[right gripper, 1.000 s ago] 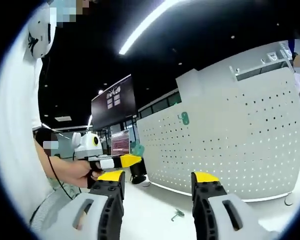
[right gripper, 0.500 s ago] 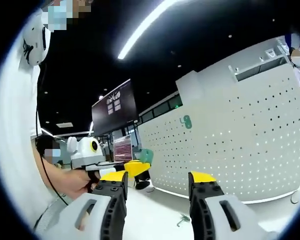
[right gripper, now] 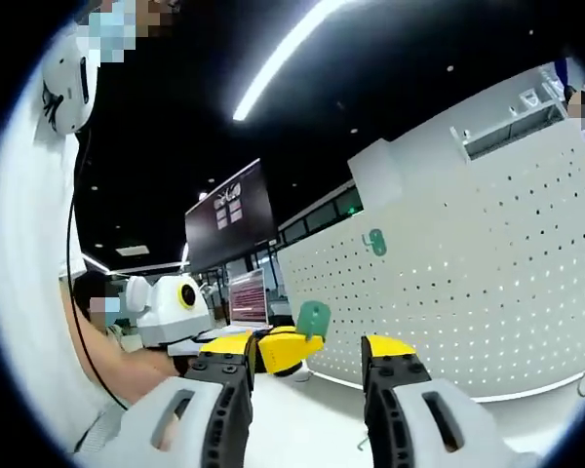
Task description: Insert the hook assembly into the mounting plate slot until the hook locks in place.
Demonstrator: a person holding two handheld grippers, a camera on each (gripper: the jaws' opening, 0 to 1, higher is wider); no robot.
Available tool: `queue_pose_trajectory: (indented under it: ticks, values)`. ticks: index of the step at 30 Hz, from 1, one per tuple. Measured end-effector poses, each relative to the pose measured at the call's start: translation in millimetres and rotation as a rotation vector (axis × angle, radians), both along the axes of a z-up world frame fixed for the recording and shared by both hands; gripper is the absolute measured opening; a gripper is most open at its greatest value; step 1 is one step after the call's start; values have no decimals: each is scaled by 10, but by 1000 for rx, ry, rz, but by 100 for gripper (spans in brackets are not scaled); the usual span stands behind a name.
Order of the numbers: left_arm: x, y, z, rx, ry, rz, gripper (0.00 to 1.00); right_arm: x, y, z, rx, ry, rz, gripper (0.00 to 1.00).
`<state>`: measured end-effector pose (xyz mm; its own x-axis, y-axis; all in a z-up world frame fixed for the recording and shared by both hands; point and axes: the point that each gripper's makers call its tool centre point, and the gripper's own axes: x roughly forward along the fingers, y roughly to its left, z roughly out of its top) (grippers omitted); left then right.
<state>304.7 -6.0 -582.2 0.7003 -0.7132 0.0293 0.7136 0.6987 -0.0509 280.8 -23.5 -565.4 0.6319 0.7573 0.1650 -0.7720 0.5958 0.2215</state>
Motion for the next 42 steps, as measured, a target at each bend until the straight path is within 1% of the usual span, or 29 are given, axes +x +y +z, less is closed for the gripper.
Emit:
queue_pose_trajectory:
  ticks: [2,4,6,8,9,12,15,18,19,27,29,30,31,33,35,39,40,42]
  values:
    - [-19,-37,3,-2,1,-3,2,5,4,15,5,-1,0,39]
    - [-38,-67,16,-14,6,-7,2,12,3,22,5,-3,0,35]
    - [-79,-124,27,7,-9,-17,2,18,-1,27,8,-3,-1,33]
    - [-102,-162,37,1,-3,-21,2,17,4,40,15,0,0,30]
    - [-117,-179,46,8,-13,-26,2,25,-5,41,15,-1,-4,28]
    - [-123,-186,48,3,-12,-30,2,18,-9,58,27,3,0,23]
    - [-130,-188,57,-2,-13,-29,2,37,-34,68,25,0,-17,19]
    - [-145,-192,66,-7,-12,-27,2,49,-52,74,18,2,-37,14]
    - [-148,-193,68,-7,-13,-26,2,60,-65,66,4,-4,-46,13]
    - [-120,-166,69,16,-16,11,2,99,-57,62,-48,-17,-100,9]
    - [-109,-162,49,22,-3,16,2,94,-30,45,-62,-9,-89,6]
    - [-101,-159,33,40,-1,22,2,96,-15,20,-77,4,-91,4]
    - [-94,-159,23,55,-7,26,2,103,-9,21,-81,2,-92,4]
    - [-93,-157,37,38,-1,23,2,113,-26,26,-71,-2,-93,4]
    - [-90,-152,37,40,-3,24,2,114,-23,26,-70,0,-91,4]
    - [-97,-145,34,48,-9,20,1,107,-8,12,-57,32,-74,3]
    - [-98,-144,36,49,-12,20,1,102,-4,16,-59,28,-71,3]
    - [-97,-142,32,59,-18,17,1,94,9,10,-46,54,-54,2]
